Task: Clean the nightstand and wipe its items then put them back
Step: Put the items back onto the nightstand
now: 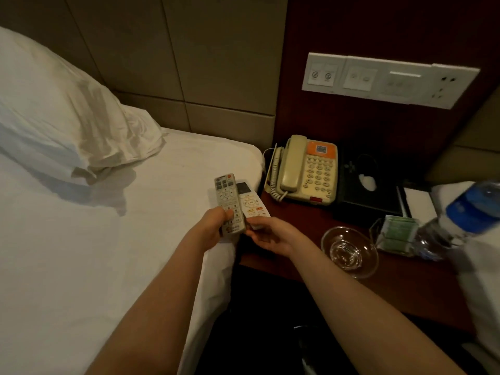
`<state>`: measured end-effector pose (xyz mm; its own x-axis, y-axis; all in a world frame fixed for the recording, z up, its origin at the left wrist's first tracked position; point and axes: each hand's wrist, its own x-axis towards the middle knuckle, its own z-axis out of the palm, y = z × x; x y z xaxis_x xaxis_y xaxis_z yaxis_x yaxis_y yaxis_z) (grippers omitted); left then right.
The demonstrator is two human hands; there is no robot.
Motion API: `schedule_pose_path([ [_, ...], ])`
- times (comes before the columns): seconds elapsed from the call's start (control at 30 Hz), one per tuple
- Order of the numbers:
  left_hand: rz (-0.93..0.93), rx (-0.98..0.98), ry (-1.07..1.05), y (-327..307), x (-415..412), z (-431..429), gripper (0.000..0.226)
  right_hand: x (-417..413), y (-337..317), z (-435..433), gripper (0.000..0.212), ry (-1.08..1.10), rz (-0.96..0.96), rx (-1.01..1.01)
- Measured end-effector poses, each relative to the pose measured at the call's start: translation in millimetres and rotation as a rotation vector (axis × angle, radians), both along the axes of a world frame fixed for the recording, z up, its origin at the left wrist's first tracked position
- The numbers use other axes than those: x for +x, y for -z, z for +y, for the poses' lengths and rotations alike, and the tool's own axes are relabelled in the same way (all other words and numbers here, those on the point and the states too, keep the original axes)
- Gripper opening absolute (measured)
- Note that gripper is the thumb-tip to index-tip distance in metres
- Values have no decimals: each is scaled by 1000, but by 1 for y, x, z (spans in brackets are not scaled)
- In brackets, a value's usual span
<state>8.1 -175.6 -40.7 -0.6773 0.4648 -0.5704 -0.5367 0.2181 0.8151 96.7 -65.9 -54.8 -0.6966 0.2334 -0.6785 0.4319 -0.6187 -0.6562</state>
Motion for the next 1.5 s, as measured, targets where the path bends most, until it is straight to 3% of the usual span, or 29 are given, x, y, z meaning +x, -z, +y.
schedule_pose_path([
  [0.27,-8,62,39,-3,48,31,42,66,-3,1,14,172,70,29],
  [0.63,196,-287,140,31,71,43,43,106,18,-11,26,384,-48,-69],
  [0.9,301,-381,232,48,62,50,45,101,20,-12,19,324,-87,71],
  [1.17,553,-651,326,52,60,60,46,87,27,-15,53,366,-255,233],
  [1.33,588,-684,311,58,58,57,45,90,31,-16,53,338,-322,380],
  [1.5,611,-661,344,55,60,53,68,92,26,-17,54,274,-373,494],
])
